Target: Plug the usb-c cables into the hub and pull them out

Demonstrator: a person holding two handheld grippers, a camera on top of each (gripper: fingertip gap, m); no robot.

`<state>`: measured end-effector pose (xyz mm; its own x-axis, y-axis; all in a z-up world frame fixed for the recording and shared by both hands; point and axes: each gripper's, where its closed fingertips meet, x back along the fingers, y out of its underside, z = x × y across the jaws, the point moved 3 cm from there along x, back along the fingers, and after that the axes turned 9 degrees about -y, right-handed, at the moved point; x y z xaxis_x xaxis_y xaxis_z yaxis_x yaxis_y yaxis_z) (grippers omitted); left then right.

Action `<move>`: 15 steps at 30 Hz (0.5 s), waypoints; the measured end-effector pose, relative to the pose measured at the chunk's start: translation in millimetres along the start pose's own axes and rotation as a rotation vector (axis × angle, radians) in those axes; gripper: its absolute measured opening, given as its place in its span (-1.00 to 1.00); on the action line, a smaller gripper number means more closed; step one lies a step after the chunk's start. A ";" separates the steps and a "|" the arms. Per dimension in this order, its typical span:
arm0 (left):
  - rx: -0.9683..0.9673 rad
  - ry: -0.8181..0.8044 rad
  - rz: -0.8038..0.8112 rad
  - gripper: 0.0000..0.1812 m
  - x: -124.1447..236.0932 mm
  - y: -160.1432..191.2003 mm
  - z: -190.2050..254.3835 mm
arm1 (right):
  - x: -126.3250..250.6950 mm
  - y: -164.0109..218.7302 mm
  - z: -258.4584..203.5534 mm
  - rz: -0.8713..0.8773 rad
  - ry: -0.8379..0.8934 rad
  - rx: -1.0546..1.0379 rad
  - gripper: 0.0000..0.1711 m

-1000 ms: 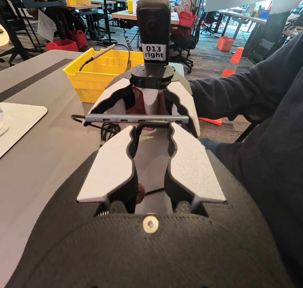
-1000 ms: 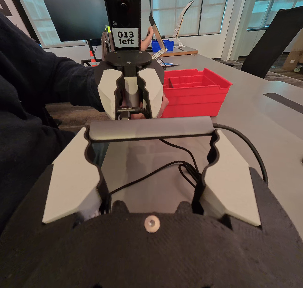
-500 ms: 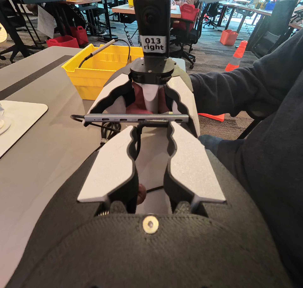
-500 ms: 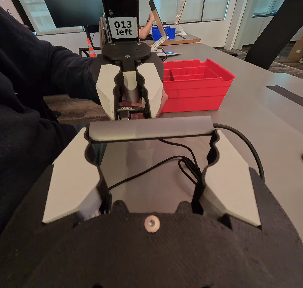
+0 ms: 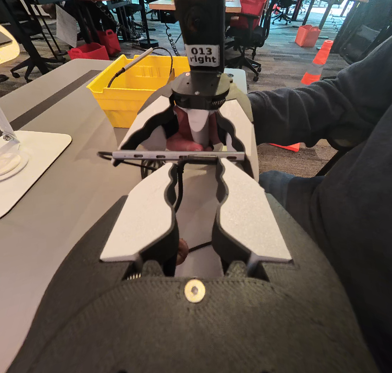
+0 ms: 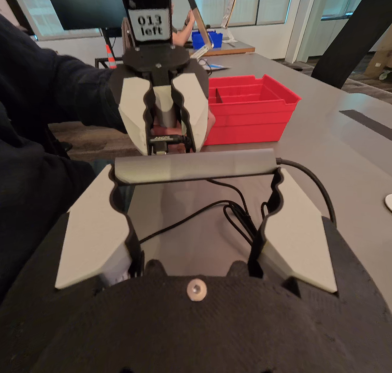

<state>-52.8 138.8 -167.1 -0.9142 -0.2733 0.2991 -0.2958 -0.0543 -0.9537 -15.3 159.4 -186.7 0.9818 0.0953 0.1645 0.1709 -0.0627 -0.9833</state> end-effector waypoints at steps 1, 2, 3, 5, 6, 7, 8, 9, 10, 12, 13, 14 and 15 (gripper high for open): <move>0.008 0.002 0.002 -0.61 0.0 0.5 -0.1 | 2.3 -2.6 0.1 0.018 0.001 -0.002 0.62; 0.006 0.007 0.000 -0.61 0.1 1.2 0.3 | 3.8 -4.3 -0.2 0.027 0.000 -0.003 0.61; 0.008 0.012 -0.002 -0.61 0.2 1.3 0.4 | 4.3 -5.3 -0.5 0.031 0.000 -0.002 0.61; 0.016 0.015 0.002 -0.61 -0.2 0.4 0.3 | 5.0 -6.1 -0.5 0.029 0.001 0.001 0.61; 0.022 0.017 0.005 -0.61 -0.2 -0.1 0.5 | 5.4 -6.5 -0.6 0.029 0.001 0.002 0.61; 0.031 0.018 0.010 -0.60 -0.1 -1.2 0.4 | 5.4 -6.7 -0.9 0.026 0.001 0.002 0.61; 0.035 0.021 0.011 -0.60 0.0 -1.7 0.6 | 5.1 -6.5 -1.4 0.021 0.001 0.005 0.61; 0.038 0.025 0.013 -0.60 0.3 -2.1 1.0 | 5.0 -7.0 -2.0 0.019 0.000 0.008 0.61; 0.045 0.031 0.018 -0.60 0.8 -2.9 1.4 | 5.0 -7.8 -2.7 0.017 -0.002 0.010 0.61; 0.055 0.046 0.023 -0.59 1.4 -3.9 2.5 | 5.0 -9.1 -4.3 0.008 -0.007 0.019 0.61; 0.060 0.052 0.027 -0.59 1.8 -4.6 2.9 | 5.0 -9.6 -5.0 0.004 -0.008 0.023 0.62; 0.068 0.058 0.030 -0.59 2.0 -5.4 3.0 | 5.0 -10.0 -5.4 -0.001 -0.007 0.027 0.62; 0.078 0.063 0.034 -0.59 2.1 -5.9 3.0 | 5.1 -10.4 -5.7 -0.003 -0.006 0.030 0.62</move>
<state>-52.1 135.6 -161.0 -0.9397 -0.2154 0.2657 -0.2441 -0.1218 -0.9621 -11.6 154.9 -175.2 0.9808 0.1011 0.1670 0.1710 -0.0329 -0.9847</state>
